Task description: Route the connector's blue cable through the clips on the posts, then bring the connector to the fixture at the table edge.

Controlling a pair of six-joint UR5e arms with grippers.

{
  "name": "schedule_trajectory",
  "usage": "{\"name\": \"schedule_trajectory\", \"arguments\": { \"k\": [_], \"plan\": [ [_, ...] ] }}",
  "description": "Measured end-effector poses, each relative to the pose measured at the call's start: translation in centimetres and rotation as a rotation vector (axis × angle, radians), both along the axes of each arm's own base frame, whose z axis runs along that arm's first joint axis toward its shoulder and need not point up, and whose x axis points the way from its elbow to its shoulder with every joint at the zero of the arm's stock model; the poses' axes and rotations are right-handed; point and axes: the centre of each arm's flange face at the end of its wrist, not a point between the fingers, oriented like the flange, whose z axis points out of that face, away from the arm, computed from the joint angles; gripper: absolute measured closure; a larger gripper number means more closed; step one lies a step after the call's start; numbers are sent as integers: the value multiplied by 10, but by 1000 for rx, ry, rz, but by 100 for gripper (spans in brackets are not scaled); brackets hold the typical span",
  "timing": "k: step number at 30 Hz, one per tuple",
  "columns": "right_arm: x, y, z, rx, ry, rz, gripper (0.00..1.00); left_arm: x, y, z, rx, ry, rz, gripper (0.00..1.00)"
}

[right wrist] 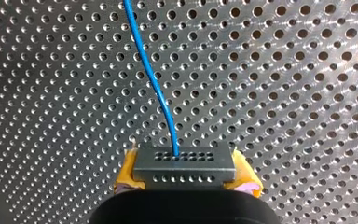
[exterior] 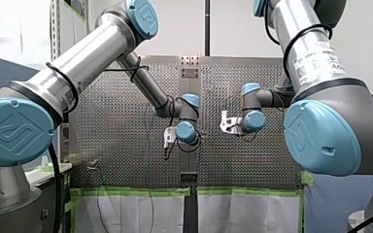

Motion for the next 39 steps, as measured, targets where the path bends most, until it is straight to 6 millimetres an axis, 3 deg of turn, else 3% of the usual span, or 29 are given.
{"name": "schedule_trajectory", "arguments": {
  "k": [7,28,39],
  "plan": [
    [1,1,0,2,1,3,100,-6,6,-3,-12,-12,8,2],
    [2,2,-1,4,3,5,100,8,3,15,-88,-107,28,2],
    [2,3,-1,6,3,5,100,-3,-3,16,-79,-96,11,2]
  ]
}}
